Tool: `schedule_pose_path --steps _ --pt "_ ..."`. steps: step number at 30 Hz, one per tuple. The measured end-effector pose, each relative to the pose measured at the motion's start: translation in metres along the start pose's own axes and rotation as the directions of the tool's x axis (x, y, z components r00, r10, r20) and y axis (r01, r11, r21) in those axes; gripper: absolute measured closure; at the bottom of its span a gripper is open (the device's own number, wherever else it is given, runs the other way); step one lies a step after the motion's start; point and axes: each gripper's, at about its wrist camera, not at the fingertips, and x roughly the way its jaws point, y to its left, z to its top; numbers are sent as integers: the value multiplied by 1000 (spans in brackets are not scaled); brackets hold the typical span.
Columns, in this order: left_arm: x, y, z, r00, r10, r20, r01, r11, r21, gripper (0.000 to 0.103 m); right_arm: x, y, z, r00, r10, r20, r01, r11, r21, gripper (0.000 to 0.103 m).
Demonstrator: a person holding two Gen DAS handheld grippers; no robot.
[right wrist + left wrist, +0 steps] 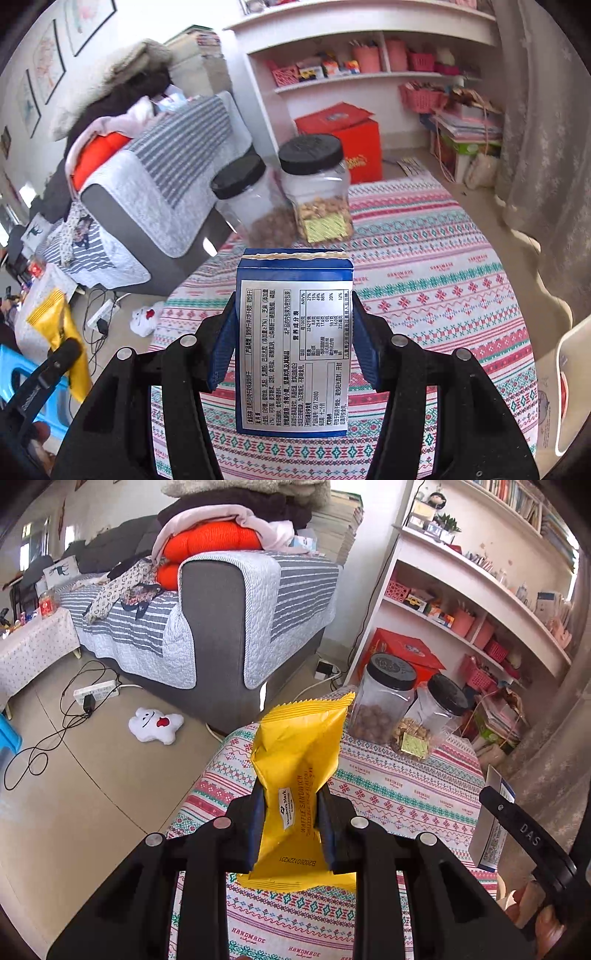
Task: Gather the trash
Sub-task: 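Lift the yellow packet with the left gripper while the right lifts the blue-and-white box, then lower both items into the white bin and open both grippers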
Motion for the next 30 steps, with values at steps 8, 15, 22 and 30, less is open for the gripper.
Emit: schedule_pose_path --steps 8,15,22,30 --pt "-14 -11 0 997 -16 77 17 1000 -3 77 -39 11 -8 980 -58 189 78 992 -100 50" --pt "-25 -30 -4 988 -15 153 15 1000 4 77 -56 -1 -12 939 -166 301 200 976 -88 50" --pt "-37 -58 -12 978 -48 204 43 999 26 76 -80 -28 -12 887 -276 370 309 951 -30 50" --pt "-43 -95 -27 971 -85 225 70 995 74 76 -106 -72 -13 830 -394 395 410 911 49 50"
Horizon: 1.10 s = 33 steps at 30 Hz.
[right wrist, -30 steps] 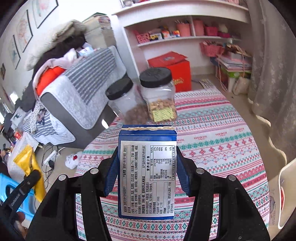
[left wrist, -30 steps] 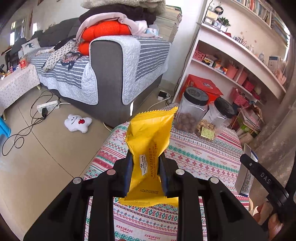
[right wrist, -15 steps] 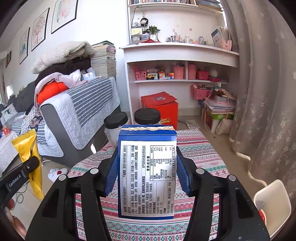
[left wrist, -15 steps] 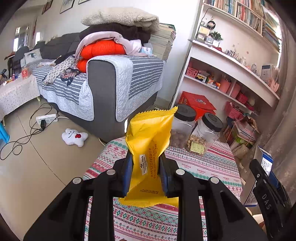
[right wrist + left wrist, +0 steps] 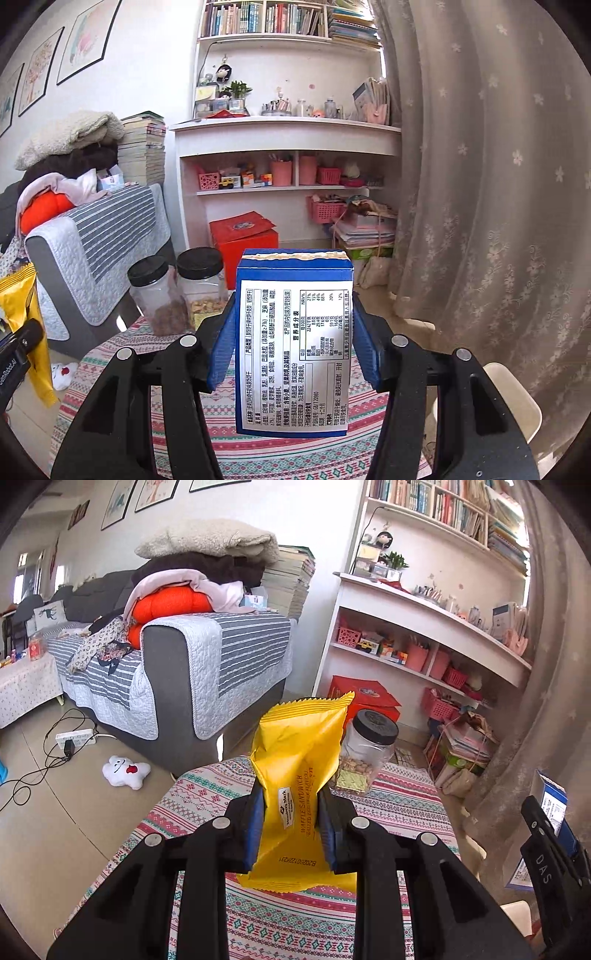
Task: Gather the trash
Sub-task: 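Lower both items into the white bin and open both grippers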
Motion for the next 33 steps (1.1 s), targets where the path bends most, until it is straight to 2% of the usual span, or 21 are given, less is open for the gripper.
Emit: schedule_pose_path --steps 5,9,12,16,17,19,20,24,29,31,33 --pt "1 -24 -9 1000 -22 -8 23 999 29 76 0 -43 2 994 -108 1 108 994 22 50" --pt "3 -41 -17 999 -38 -17 39 998 55 76 6 -87 4 978 -208 -30 210 975 71 50" --pt "5 -53 -23 999 -46 -24 48 996 72 76 12 -127 3 954 -292 -65 298 948 113 50" --pt "7 -70 -31 998 -56 -33 59 994 98 76 21 -177 -8 912 -378 -158 401 902 158 50" --pt "7 -74 -33 998 -57 -34 61 993 104 76 24 -188 -11 902 -390 -185 420 892 166 48" --pt "7 -82 -37 997 -63 -38 67 991 119 76 27 -207 -16 883 -407 -234 452 872 189 27" --pt "8 -87 -40 997 -67 -40 71 989 128 76 26 -216 -18 875 -418 -243 468 859 207 23" --pt "7 -111 -52 992 -103 -68 113 980 166 76 15 -242 -16 868 -442 -227 490 835 250 7" --pt "-4 -152 -67 976 -188 -106 208 953 221 76 0 -285 -9 847 -487 -215 532 790 306 7" --pt "-8 -179 -75 965 -225 -133 252 935 251 76 -6 -305 -9 837 -499 -222 547 762 347 7" --pt "-10 -211 -82 945 -276 -175 314 914 257 76 -11 -326 -9 827 -511 -234 561 730 390 7"
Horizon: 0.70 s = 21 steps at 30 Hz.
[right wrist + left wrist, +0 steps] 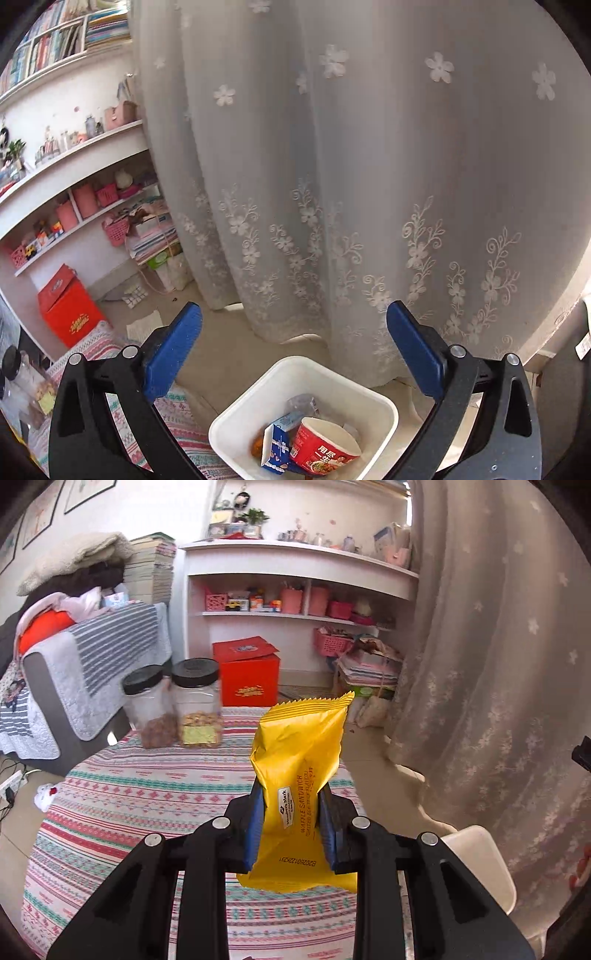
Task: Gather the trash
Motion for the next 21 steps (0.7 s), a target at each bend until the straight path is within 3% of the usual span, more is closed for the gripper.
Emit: schedule_pose_path --steps 5,9,10,11,12,17,21 --pt "20 -90 7 981 -177 -73 179 984 23 74 15 -49 21 999 -54 -5 55 991 126 7" --pt "31 -157 6 949 -286 -132 296 953 64 67 25 -75 31 996 -88 -9 89 982 165 7" --pt "34 -171 5 939 -309 -151 322 944 69 64 27 -79 33 995 -99 -8 99 981 166 7" --pt "38 -182 4 931 -323 -169 339 938 77 52 29 -83 35 994 -112 -7 112 980 167 7" --pt "42 -191 3 926 -329 -186 349 933 87 47 30 -87 37 993 -121 -5 120 979 167 7" --pt "46 -199 0 899 -368 -237 387 921 38 25 35 -87 40 995 -94 -32 97 985 143 7" --pt "34 -174 10 900 -374 -223 382 924 -9 14 20 -68 39 1000 -3 -4 4 992 126 7"
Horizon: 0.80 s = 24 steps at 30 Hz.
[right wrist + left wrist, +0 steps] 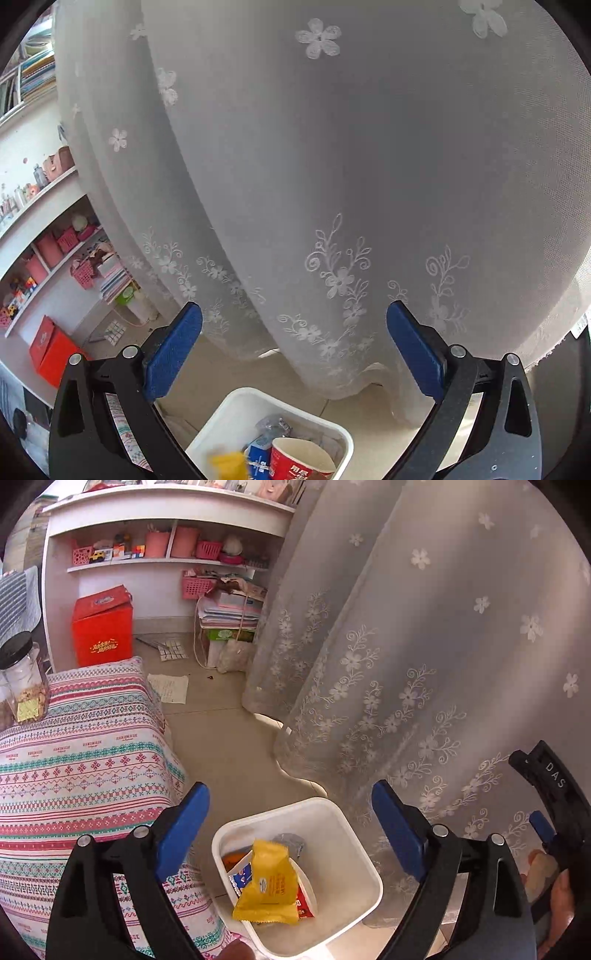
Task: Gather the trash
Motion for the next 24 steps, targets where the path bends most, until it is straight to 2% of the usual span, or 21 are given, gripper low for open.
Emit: schedule_pose_path --steps 1,3,4,5,6,7,8,9,10,11,13,14,16,17,19,21,23,24 --pt "-10 5 1 1000 21 15 -22 1000 1 12 -7 7 -1 999 38 11 -38 999 -11 7" --pt "-38 16 3 990 115 86 -118 993 23 11 -23 25 -4 990 137 39 -135 990 -50 7" --pt "-57 21 3 974 176 144 -184 982 41 9 -33 34 -6 983 178 50 -175 982 -66 7" --pt "-77 26 3 946 243 214 -261 964 59 7 -44 45 -9 973 222 58 -216 973 -82 7" --pt "-101 29 0 900 313 302 -350 934 74 7 -56 55 -13 960 272 65 -265 959 -99 7" --pt "-123 33 -2 843 370 391 -432 898 81 7 -70 67 -18 942 329 70 -319 940 -124 7" --pt "-147 37 -7 775 413 478 -504 860 75 7 -84 79 -23 923 377 73 -363 919 -152 7" --pt "-168 43 -12 719 435 543 -548 834 57 7 -99 91 -29 905 418 77 -399 899 -181 7" --pt "-187 53 -16 684 457 569 -571 820 28 7 -115 102 -36 889 453 74 -430 878 -210 7" --pt "-201 64 -18 679 483 553 -582 813 4 7 -131 114 -45 873 484 65 -458 857 -238 7" --pt "-221 92 -20 710 516 479 -579 815 -18 7 -159 131 -66 834 551 36 -518 803 -293 7" --pt "-230 107 -23 710 538 455 -583 811 -48 7 -170 140 -78 813 582 8 -549 772 -320 7" --pt "-243 138 -29 687 594 418 -607 786 -118 7 -182 160 -106 772 625 -116 -616 690 -382 7" --pt "-248 150 -35 682 614 397 -615 776 -142 7 -184 171 -121 758 626 -186 -640 656 -400 7" --pt "-251 179 -41 696 635 335 -615 768 -180 7 -183 188 -150 741 605 -292 -668 620 -411 7" --pt "-251 207 -49 724 634 274 -598 773 -210 7 -183 202 -176 728 586 -356 -685 597 -418 7" --pt "-248 232 -60 732 638 237 -595 769 -234 7 -182 213 -196 716 575 -395 -698 577 -425 7" --pt "-245 245 -68 734 641 224 -594 767 -244 7 -180 217 -206 718 559 -415 -696 570 -437 7"
